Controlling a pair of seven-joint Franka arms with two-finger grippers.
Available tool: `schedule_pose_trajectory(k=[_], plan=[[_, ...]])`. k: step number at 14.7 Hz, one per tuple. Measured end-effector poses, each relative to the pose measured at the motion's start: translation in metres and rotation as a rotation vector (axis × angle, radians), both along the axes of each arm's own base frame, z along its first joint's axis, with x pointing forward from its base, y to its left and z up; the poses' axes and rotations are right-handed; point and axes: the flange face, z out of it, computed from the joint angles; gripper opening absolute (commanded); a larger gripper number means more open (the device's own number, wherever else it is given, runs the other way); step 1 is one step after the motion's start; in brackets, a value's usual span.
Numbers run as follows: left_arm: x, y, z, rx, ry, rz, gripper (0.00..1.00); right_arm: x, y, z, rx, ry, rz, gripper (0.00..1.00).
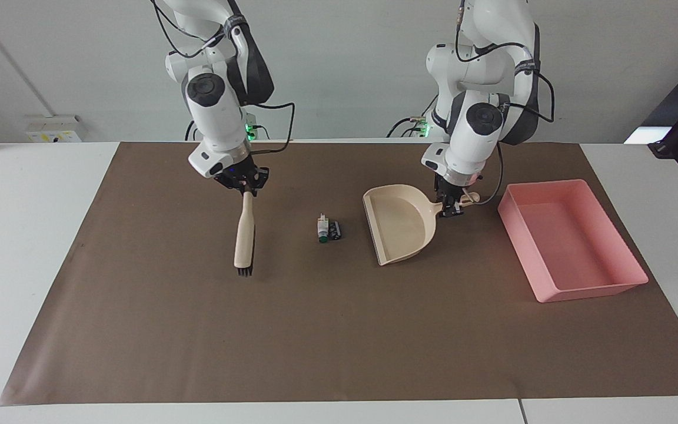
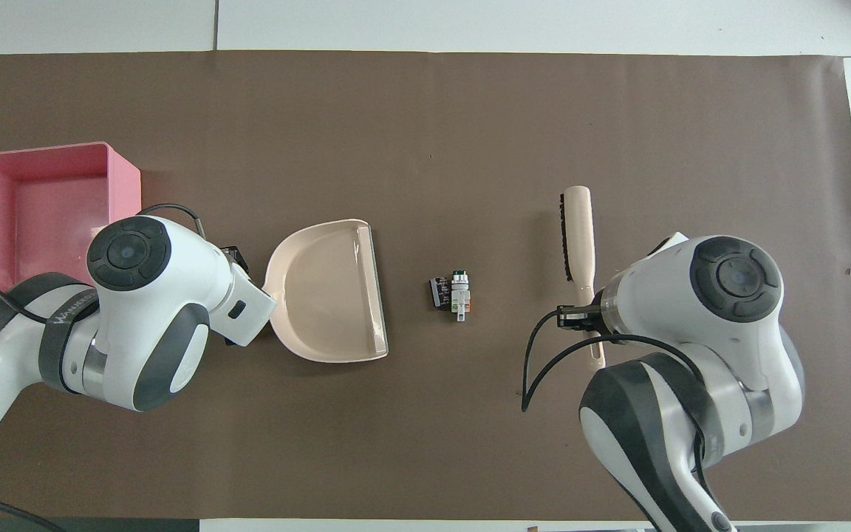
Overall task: Clean e-waste and dump in bin
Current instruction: 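Sweep the component into the dustpan with the brush in the right gripper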
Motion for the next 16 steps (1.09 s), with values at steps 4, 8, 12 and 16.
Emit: schedule_pose_trajectory(k=[4, 8, 12, 16], plan=[[-0.011, -0.03, -0.003, 0.033, -0.025, -0.062, 0.0, -0.025, 0.057, -0.019, -0.023, 0.019, 0.008, 0.0], [-0.011, -0.044, -0.016, 0.064, -0.02, -0.104, 0.0, -0.042, 0.086, -0.031, -0.026, 0.017, 0.058, 0.0], [-0.012, -0.048, -0.02, 0.071, -0.015, -0.115, 0.0, -0.054, 0.106, -0.05, -0.033, 0.026, 0.099, 0.0], [-0.012, -0.048, -0.021, 0.075, -0.008, -0.115, 0.0, -0.061, 0.126, -0.059, -0.02, 0.005, 0.135, 0.0]])
